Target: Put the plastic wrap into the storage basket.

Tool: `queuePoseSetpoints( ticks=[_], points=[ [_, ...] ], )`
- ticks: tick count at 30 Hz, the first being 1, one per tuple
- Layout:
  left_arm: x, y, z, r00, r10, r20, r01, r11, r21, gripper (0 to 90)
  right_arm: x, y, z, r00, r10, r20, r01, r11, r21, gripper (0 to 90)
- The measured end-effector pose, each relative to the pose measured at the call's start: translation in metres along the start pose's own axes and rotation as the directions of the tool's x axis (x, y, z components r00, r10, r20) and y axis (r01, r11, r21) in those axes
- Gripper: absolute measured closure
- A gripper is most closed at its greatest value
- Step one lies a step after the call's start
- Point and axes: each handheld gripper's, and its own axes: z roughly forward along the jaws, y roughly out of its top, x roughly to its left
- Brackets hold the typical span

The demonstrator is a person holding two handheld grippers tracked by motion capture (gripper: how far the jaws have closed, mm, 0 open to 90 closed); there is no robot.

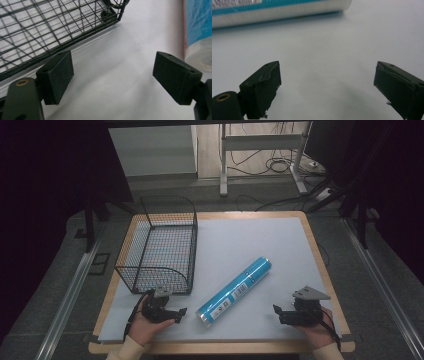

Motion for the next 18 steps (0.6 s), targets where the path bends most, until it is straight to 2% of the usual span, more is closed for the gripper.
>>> queuePoseSetpoints(
  ticks=[4, 8, 10, 18],
  points=[
    [0.0021, -0.0003, -0.0001, 1.0, -0.002, -0.001, 0.002, 1.0, 0.008, 16.7, -0.0009, 0.0005, -0.0006, 1.0, -0.003, -0.006, 0.003, 1.0, -0.016, 9.7],
    [0.0033, -0.0017, -0.002, 0.9999, -0.004, -0.009, 0.004, 0.9999, 0.01, 17.0, -0.0035, 0.0033, -0.0045, 0.9983, 0.015, -0.056, -0.017, 1.0, -0.023, 9.1],
    [0.003, -0.0016, -0.0023, 1.0, 0.0, -0.01, 0.0, 0.9999, 0.012, 17.1, -0.0034, 0.0034, -0.0065, 0.9991, 0.01, -0.042, -0.011, 0.999, -0.034, 9.2],
    [-0.0027, 0.003, -0.0057, 0.9999, 0.015, -0.001, -0.015, 0.9998, 0.015, 17.1, -0.0034, 0.0029, -0.0075, 0.9994, -0.004, -0.035, 0.003, 1.0, -0.028, 9.7]
  ],
)
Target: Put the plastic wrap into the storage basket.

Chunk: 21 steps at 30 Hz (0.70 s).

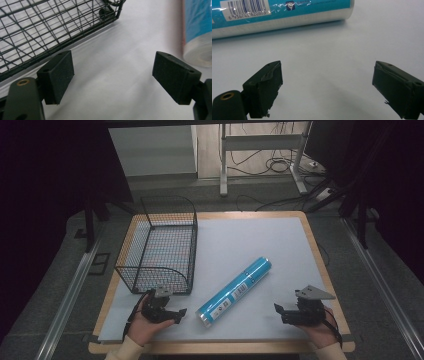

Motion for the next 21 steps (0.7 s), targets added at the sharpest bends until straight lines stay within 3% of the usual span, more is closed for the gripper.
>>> queuePoseSetpoints(
  ticks=[12, 21],
  points=[
    [-0.01, 0.011, -0.021, 0.9993, 0.033, 0.014, -0.033, 0.9991, -0.026, 17.3, 0.002, -0.001, 0.0, 0.9996, -0.025, -0.009, 0.025, 1.0, -0.002, 9.6],
    [-0.026, 0.027, -0.038, 0.996, 0.089, 0.01, -0.089, 0.9959, -0.018, 17.2, 0.005, -0.001, 0.002, 0.9991, -0.041, -0.01, 0.041, 0.999, 0.001, 9.6]
  ],
)
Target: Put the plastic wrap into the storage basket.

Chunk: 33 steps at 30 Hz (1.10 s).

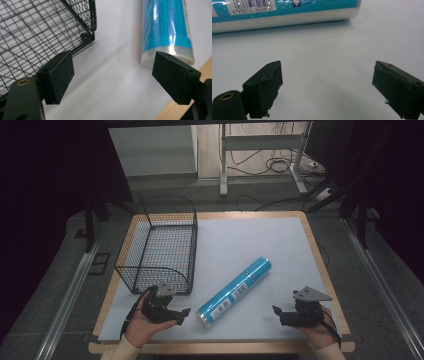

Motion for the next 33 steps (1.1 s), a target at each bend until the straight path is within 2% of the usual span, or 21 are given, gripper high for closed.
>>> queuePoseSetpoints(
  ticks=[7, 22, 33],
  points=[
    [-0.005, 0.015, -0.004, 0.9998, 0.017, 0.012, -0.017, 0.9997, -0.017, 17.2, -0.001, -0.001, -0.001, 1.0, 0.006, 0.004, -0.006, 1.0, 0.006, 9.0],
    [-0.018, 0.035, 0.003, 0.9969, 0.073, 0.032, -0.073, 0.9974, 0.001, 17.0, -0.001, -0.001, -0.001, 1.0, 0.003, 0.005, -0.003, 1.0, 0.003, 9.4],
    [-0.03, 0.051, 0.007, 0.9918, 0.119, 0.047, -0.119, 0.9929, 0.0, 16.6, -0.002, -0.001, -0.001, 1.0, 0.002, 0.005, -0.002, 1.0, 0.001, 9.7]
  ],
)
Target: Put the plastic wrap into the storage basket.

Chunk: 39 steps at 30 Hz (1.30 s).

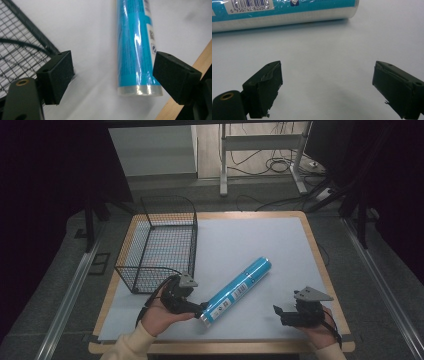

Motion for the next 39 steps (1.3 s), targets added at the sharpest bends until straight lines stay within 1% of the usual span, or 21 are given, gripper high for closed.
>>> queuePoseSetpoints(
  ticks=[3, 8, 13, 17, 23, 27, 28, 32, 37, 39],
  points=[
    [-0.003, 0.003, 0.002, 0.9999, 0.01, 0.003, -0.01, 0.9999, 0.006, 16.6, 0.001, 0.001, -0.001, 1.0, -0.004, 0.005, 0.004, 1.0, -0.011, 9.8],
    [-0.004, 0.007, 0.004, 0.9997, 0.024, 0.004, -0.024, 0.9996, 0.014, 16.5, 0.001, 0.001, -0.001, 1.0, -0.005, 0.002, 0.005, 1.0, -0.007, 9.8],
    [-0.006, 0.015, 0.007, 0.9995, 0.033, 0.005, -0.033, 0.9993, 0.016, 16.5, 0.001, 0.0, 0.0, 1.0, -0.007, -0.002, 0.007, 1.0, -0.004, 9.8],
    [-0.009, 0.021, 0.011, 0.9988, 0.048, 0.013, -0.048, 0.9987, 0.016, 16.2, 0.001, 0.0, 0.0, 1.0, -0.005, -0.003, 0.005, 1.0, 0.001, 9.8],
    [-0.014, 0.028, 0.016, 0.9979, 0.06, 0.025, -0.06, 0.998, 0.017, 16.2, 0.001, 0.0, 0.001, 1.0, -0.006, -0.005, 0.006, 1.0, 0.004, 9.8],
    [-0.016, 0.034, 0.019, 0.9969, 0.074, 0.027, -0.074, 0.9969, 0.026, 16.2, 0.001, 0.0, 0.001, 0.9999, -0.008, -0.007, 0.008, 1.0, 0.006, 9.9],
    [-0.017, 0.035, 0.02, 0.997, 0.072, 0.028, -0.072, 0.9971, 0.025, 16.2, 0.001, 0.0, 0.001, 1.0, -0.007, -0.007, 0.007, 1.0, 0.006, 9.9],
    [-0.018, 0.04, 0.022, 0.9954, 0.091, 0.029, -0.092, 0.995, 0.038, 16.2, 0.0, -0.001, 0.001, 1.0, -0.002, -0.006, 0.002, 1.0, 0.009, 9.9],
    [-0.019, 0.046, 0.025, 0.9957, 0.089, 0.028, -0.089, 0.9956, 0.029, 16.2, 0.0, -0.001, 0.002, 1.0, -0.006, -0.004, 0.006, 1.0, 0.016, 9.9],
    [-0.019, 0.048, 0.027, 0.9949, 0.096, 0.031, -0.097, 0.9946, 0.036, 16.2, 0.0, -0.001, 0.002, 1.0, -0.007, -0.005, 0.007, 1.0, 0.016, 9.9]
  ],
)
